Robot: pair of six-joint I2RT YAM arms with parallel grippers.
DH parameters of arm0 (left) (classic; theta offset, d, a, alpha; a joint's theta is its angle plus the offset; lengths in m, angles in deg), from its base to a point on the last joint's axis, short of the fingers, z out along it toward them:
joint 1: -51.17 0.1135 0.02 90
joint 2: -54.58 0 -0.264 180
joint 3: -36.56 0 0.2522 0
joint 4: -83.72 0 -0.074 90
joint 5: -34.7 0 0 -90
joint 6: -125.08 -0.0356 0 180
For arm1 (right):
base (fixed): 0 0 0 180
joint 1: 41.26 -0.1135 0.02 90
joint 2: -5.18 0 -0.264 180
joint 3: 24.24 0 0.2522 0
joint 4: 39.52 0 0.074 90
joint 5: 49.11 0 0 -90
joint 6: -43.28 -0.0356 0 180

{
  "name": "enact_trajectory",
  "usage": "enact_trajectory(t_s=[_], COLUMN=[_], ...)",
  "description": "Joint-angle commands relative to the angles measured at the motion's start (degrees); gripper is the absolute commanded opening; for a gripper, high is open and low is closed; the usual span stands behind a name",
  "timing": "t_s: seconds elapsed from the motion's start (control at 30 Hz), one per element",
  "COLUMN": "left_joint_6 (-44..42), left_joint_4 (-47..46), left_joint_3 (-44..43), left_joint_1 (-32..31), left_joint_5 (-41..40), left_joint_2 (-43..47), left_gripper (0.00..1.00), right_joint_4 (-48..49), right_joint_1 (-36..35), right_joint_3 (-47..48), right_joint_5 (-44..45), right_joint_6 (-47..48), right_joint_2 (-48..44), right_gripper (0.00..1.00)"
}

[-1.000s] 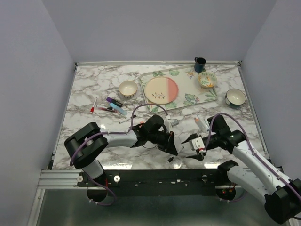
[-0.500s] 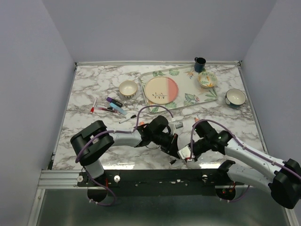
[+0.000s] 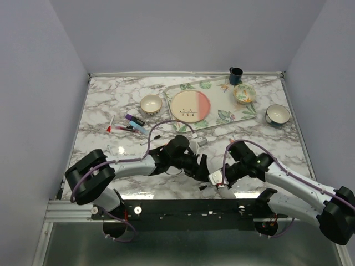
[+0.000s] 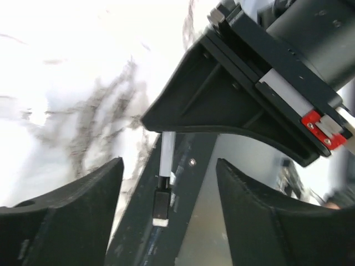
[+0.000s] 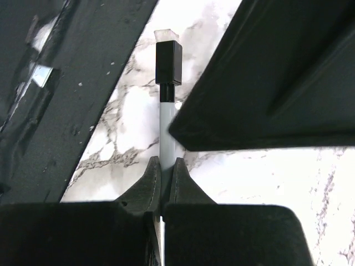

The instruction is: Open the pen caps

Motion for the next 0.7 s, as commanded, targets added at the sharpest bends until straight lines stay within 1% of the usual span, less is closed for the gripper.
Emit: enact_trajectory(t_s=[0.0,0.07,0.17,0.23,0.37,0.4,0.53,0.67], left_joint_6=[-3.8,-4.0,-4.7,-5.0,-5.1,-5.1,-5.1,-4.9], left_joint_4=[3.8,3.9,5.2,5.9,6.2,6.1,5.1,4.7], left_joint_3=[2.4,3.6,4.0,4.0,3.7,3.8,3.7,3.3], left_joint_1=[0.8,0.8,0.8,0.8,0.8,0.8,0.7,0.8], left_joint_5=[-12.4,-12.9,-11.5,-9.4,-6.1,-5.6,-4.7,-3.3], left_joint_2=[8.3,9.9,9.5,8.8,7.0,6.8,6.8,6.0], left_gripper=[0.79,0.8,0.8,0.77,0.65,0.59,0.55,0.49], right_joint_4=[-1.1,-1.7,-2.8,-2.7,-2.1,-2.0,-1.8,-1.6], right_joint_1=[0.7,1.7,3.1,3.9,4.4,4.4,4.4,4.4], right_joint_3=[3.9,5.5,6.1,6.0,5.8,5.6,5.4,5.4], right_joint_5=[1.8,2.1,1.9,1.6,1.9,1.9,2.0,2.0], right_joint_6=[-5.1,-6.6,-6.9,-6.8,-6.9,-7.0,-6.8,-7.1], right_joint_2=[-0.7,-1.0,-2.1,-2.9,-3.2,-3.1,-2.8,-2.7], right_gripper=[0.01,0.01,0.01,0.01,0.01,0.01,0.01,0.01])
